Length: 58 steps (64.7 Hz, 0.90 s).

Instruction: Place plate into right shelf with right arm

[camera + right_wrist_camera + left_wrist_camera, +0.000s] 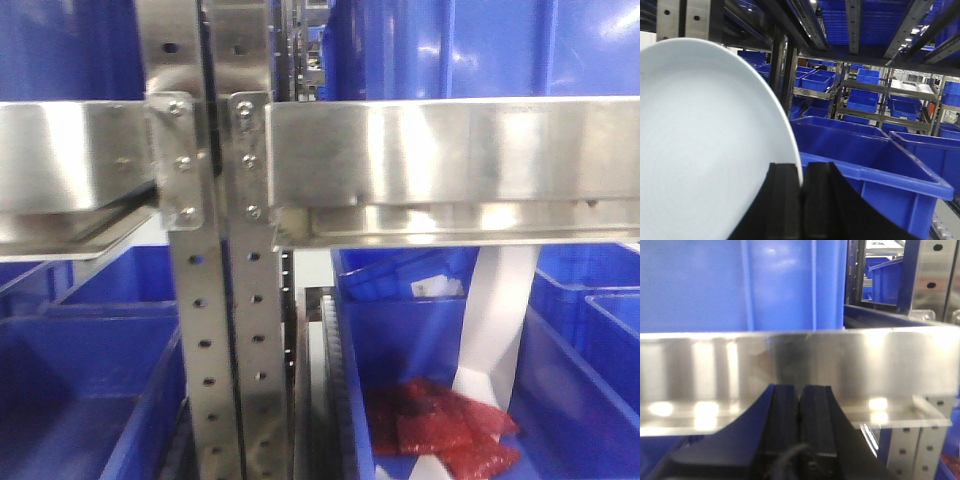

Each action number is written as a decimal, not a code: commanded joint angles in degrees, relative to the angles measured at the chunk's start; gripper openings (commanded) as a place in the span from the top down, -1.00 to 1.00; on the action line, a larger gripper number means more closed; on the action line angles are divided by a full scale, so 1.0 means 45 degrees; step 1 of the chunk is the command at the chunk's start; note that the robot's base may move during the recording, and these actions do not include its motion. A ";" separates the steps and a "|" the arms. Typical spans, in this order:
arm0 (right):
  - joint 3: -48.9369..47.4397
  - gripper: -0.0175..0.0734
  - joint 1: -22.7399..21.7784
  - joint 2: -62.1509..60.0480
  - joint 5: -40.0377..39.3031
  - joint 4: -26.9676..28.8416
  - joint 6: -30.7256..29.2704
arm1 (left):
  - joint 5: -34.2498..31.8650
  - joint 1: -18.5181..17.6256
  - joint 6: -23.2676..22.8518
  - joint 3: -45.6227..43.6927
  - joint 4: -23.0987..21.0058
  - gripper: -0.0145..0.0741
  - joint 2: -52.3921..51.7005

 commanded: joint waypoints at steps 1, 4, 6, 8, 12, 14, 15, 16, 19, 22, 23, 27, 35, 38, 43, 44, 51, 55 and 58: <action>-0.0349 0.50 -0.0014 0.0228 -0.1175 -0.0280 -0.0050 | -0.1131 0.0017 -0.0031 0.0099 -0.0028 0.78 -0.0099; -0.0349 0.50 -0.0014 0.0228 -0.1175 -0.0280 -0.0050 | -0.1131 0.0017 -0.0031 0.0099 -0.0028 0.78 -0.0099; -0.0349 0.50 -0.0014 0.0228 -0.1175 -0.0280 -0.0050 | -0.1131 0.0017 -0.0031 0.0099 -0.0028 0.78 -0.0099; -0.0349 0.50 -0.0014 0.0228 -0.1175 -0.0280 -0.0050 | -0.1131 0.0017 -0.0031 0.0099 -0.0028 0.78 -0.0099; -0.0349 0.50 -0.0014 0.0228 -0.1175 -0.0280 -0.0050 | -0.1131 0.0017 -0.0031 0.0099 -0.0028 0.78 -0.0099; -0.0349 0.50 -0.0014 0.0228 -0.1175 -0.0280 -0.0050 | -0.1131 0.0017 -0.0031 0.0099 -0.0028 0.78 -0.0099; -0.0349 0.50 -0.0014 0.0228 -0.1175 -0.0280 -0.0050 | -0.1131 0.0017 -0.0031 0.0099 -0.0028 0.78 -0.0099; -0.0349 0.50 -0.0014 0.0228 -0.1175 -0.0280 -0.0050 | -0.1131 0.0017 -0.0031 0.0099 -0.0028 0.78 -0.0099; -0.0349 0.50 -0.0014 0.0228 -0.1175 -0.0280 -0.0050 | -0.1131 0.0017 -0.0031 0.0099 -0.0028 0.78 -0.0099; -0.0349 0.50 -0.0014 0.0228 -0.1175 -0.0280 -0.0050 | -0.1131 0.0017 -0.0031 0.0099 -0.0028 0.78 -0.0099; -0.0349 0.50 -0.0014 0.0228 -0.1175 -0.0280 -0.0050 | -0.1131 0.0017 -0.0031 0.0099 -0.0028 0.78 -0.0099; -0.0349 0.50 -0.0014 0.0228 -0.1175 -0.0280 -0.0050 | -0.1131 0.0017 -0.0031 0.0099 -0.0028 0.78 -0.0099; -0.0349 0.50 -0.0014 0.0228 -0.1175 -0.0280 -0.0050 | -0.1131 0.0017 -0.0031 0.0099 -0.0028 0.78 -0.0099; -0.0349 0.50 -0.0014 0.0228 -0.1175 -0.0280 -0.0050 | -0.1131 0.0017 -0.0031 0.0099 -0.0028 0.78 -0.0099; -0.0349 0.50 -0.0014 0.0228 -0.1175 -0.0280 -0.0050 | -0.1131 0.0017 -0.0031 0.0099 -0.0028 0.78 -0.0099; -0.0349 0.50 -0.0014 0.0228 -0.1175 -0.0280 -0.0050 | -0.1131 0.0017 -0.0031 0.0099 -0.0028 0.78 -0.0099; -0.0349 0.50 -0.0014 0.0228 -0.1175 -0.0280 -0.0050 | -0.1131 0.0017 -0.0031 0.0099 -0.0028 0.78 -0.0099; -0.0349 0.50 -0.0014 0.0228 -0.1175 -0.0280 -0.0050 | -0.1131 0.0017 -0.0031 0.0099 -0.0028 0.78 -0.0099; -0.0349 0.50 -0.0014 0.0228 -0.1175 -0.0280 -0.0050 | -0.1131 0.0017 -0.0031 0.0099 -0.0028 0.78 -0.0099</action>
